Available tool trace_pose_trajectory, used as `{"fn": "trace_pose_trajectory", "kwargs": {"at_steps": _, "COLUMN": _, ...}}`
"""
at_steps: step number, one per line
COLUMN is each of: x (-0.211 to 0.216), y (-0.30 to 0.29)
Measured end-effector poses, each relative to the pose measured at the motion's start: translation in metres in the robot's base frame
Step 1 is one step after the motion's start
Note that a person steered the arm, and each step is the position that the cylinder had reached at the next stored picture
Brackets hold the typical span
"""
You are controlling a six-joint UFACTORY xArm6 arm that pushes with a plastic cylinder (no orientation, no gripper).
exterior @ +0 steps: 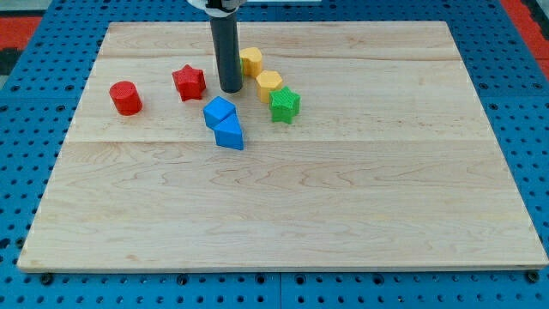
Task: Move both the stars diagonally to each other
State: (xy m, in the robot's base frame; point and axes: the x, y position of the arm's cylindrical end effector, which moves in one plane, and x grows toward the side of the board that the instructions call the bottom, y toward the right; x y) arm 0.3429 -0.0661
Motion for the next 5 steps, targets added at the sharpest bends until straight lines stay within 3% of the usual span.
{"fn": "trace_pose_trajectory", "kwargs": {"at_steps": 1, "x": 0.0, "y": 0.006}}
{"fn": "trace_pose_trajectory", "kwargs": {"at_steps": 3, "x": 0.019, "y": 0.083}}
{"fn": "trace_pose_trajectory", "kwargs": {"at_steps": 5, "x": 0.036, "y": 0.101}}
